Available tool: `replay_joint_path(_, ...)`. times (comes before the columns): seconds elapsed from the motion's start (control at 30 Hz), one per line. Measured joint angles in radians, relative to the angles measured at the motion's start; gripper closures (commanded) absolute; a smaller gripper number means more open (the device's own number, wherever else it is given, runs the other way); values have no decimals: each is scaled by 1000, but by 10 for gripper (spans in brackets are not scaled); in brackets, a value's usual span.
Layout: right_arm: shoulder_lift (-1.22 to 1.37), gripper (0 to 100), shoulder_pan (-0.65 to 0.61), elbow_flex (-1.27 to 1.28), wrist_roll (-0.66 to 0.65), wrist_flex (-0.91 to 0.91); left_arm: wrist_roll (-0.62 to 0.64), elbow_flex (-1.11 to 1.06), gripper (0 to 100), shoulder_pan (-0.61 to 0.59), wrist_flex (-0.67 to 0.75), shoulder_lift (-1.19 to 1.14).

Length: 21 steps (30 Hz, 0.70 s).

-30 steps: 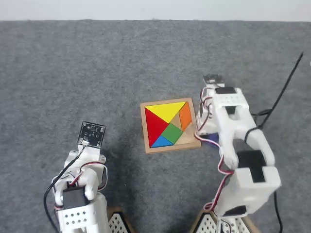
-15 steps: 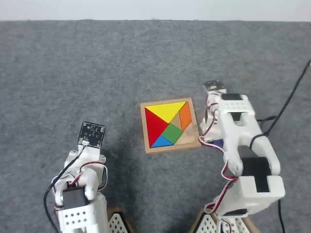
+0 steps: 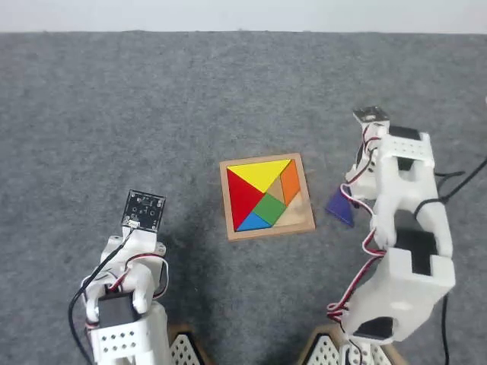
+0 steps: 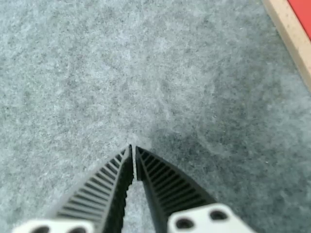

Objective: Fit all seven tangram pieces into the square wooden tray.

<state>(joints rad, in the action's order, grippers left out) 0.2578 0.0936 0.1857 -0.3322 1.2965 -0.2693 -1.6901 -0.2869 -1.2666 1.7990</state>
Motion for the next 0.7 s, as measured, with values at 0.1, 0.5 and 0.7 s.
replay_joint_path(0.1,-3,853,-41,-6,9,8,0,0,988,0,0,0)
replay_joint_path(0.5,-118,851,-247,153,288,-153,0,0,988,0,0,0)
replay_joint_path(0.7,-6,851,-229,112,305,-155,0,0,988,0,0,0)
